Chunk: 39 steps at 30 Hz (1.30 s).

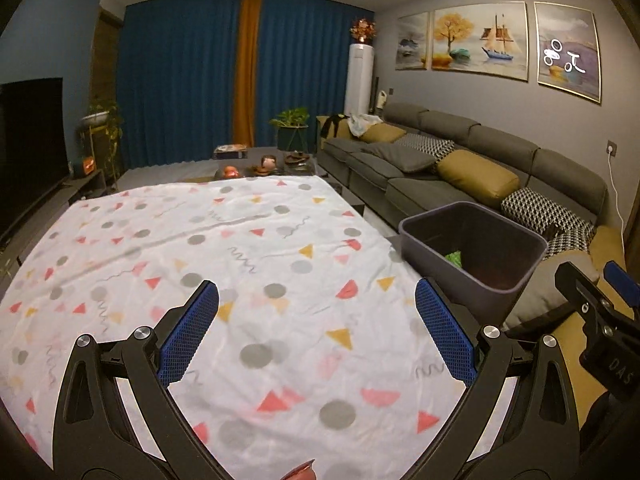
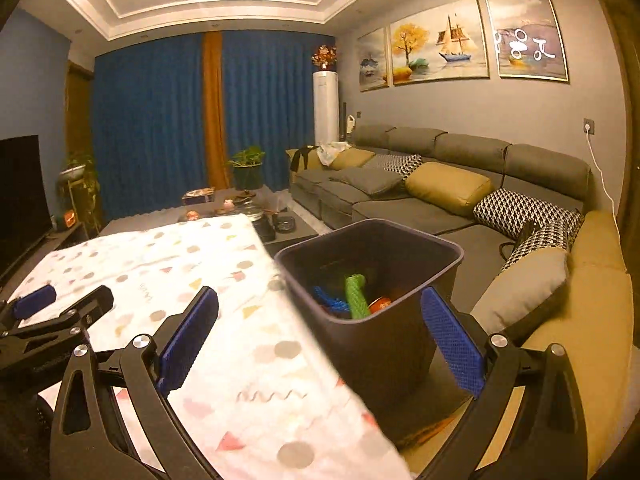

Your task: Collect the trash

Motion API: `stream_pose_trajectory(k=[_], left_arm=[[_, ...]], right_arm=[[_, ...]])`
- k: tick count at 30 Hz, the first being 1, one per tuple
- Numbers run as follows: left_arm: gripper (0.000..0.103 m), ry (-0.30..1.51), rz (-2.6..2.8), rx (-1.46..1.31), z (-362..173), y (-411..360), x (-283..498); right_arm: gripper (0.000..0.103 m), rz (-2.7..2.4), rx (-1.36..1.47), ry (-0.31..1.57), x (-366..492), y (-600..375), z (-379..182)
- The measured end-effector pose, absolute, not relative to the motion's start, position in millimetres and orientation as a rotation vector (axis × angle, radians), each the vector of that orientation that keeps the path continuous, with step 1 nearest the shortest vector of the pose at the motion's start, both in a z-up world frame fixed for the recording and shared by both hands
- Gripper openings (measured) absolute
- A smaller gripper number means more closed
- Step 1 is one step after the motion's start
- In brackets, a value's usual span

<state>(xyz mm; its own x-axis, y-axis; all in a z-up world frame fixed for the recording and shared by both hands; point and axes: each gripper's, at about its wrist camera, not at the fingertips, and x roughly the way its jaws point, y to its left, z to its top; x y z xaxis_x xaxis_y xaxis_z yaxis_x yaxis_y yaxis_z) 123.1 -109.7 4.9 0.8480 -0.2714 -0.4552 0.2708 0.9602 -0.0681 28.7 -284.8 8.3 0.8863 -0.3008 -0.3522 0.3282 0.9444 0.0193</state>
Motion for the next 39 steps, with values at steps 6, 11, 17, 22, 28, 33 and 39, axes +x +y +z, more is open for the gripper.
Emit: stream_pose_trajectory(k=[6,11,17,22,28,33,39], left_arm=[[0.097,0.461,-0.293,-0.009,6.8,-87.9,98.4],[0.097,0.455,-0.300,-0.008,7.9,-78.2,84.0],[0.097,0.456,-0.301,-0.018,8.0,-69.3,73.8],[0.097,0.459,-0.305,-0.032,9.0,-63.2,69.3],[0.097,0.454,-0.306,-0.038,10.5,-59.3,66.9],[0.097,0.456,-0.312,-0.048,11.4,-57.9,65.9],[0.097,0.458,-0.320,-0.049,12.3,-58.8,64.9]], right_arm=[[0.097,-0.324,0.062,0.345,5.9,-260.0,7.3],[0.097,-0.326,0.054,0.331,-10.1,-249.7,9.5],[0.097,-0.312,0.043,0.311,-21.3,-237.4,13.3],[0.097,-0.304,0.036,0.310,-24.1,-232.5,12.4],[0.097,-0.295,0.039,0.311,-25.0,-229.3,11.8],[0.097,-0.295,0.038,0.307,-24.8,-228.2,12.5],[0.097,-0.299,0.040,0.301,-25.4,-228.5,12.4]])
